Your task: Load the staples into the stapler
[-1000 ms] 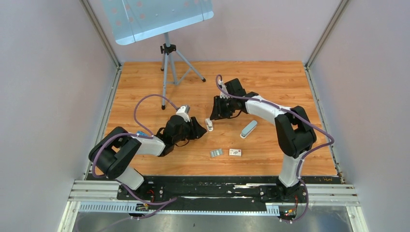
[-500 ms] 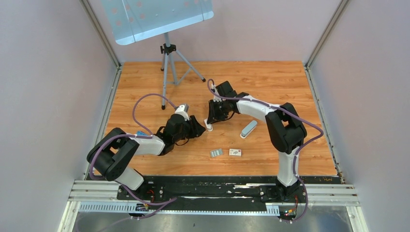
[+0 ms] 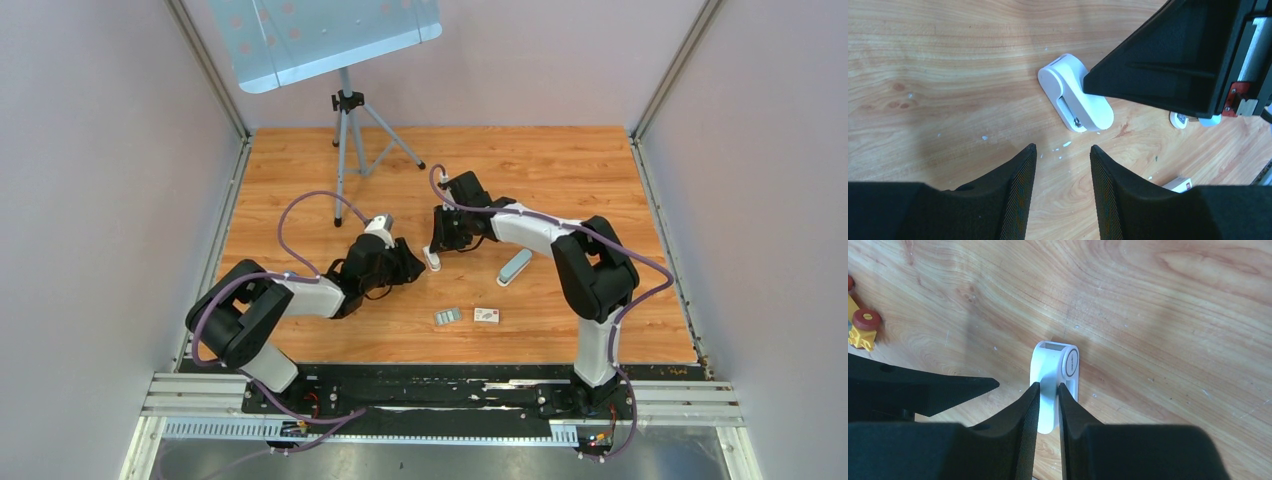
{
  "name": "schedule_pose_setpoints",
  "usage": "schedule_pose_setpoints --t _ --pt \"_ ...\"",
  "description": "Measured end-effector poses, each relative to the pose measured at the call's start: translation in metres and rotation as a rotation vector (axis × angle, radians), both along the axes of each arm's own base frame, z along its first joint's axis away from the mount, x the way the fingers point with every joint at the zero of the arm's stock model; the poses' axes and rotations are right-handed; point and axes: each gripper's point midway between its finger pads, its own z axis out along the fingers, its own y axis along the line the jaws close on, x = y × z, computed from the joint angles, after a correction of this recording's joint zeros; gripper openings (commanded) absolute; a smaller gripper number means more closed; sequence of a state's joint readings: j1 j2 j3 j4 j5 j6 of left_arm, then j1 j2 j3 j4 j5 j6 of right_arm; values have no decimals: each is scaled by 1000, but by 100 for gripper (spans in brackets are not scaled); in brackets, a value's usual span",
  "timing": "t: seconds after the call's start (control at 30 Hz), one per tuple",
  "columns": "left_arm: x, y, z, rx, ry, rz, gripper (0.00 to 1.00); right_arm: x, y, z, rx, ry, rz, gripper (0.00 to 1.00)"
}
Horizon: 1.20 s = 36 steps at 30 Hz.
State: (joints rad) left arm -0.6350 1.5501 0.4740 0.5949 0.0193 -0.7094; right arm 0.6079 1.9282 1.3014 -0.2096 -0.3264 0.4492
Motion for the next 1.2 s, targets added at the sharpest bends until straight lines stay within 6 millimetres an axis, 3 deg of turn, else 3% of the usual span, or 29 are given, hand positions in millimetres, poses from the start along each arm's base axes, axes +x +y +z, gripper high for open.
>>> schedule_pose_setpoints --t 0.4,0.53,0.73,0.9,1.03,1.13,1.2 --pt "19 -15 3 0 -25 -15 46 1 -1 -1 11 -30 -6 21" --pt "24 -19 -4 -7 -23 -20 37 1 -2 -2 7 -31 -7 21" --pt "29 -25 -3 -33 -48 -28 40 2 -2 -1 9 -33 -7 22" --pt "27 -22 -2 -16 -38 -27 45 -2 -5 1 -9 -18 -2 34" --pt "19 -12 10 28 -27 -29 49 -4 -16 8 -70 -9 -1 50" --pt "17 -5 39 55 -65 -26 52 -2 -28 29 -119 -49 -10 66" --pt "18 0 72 62 -115 -20 55 -1 -38 58 -133 -108 -21 74"
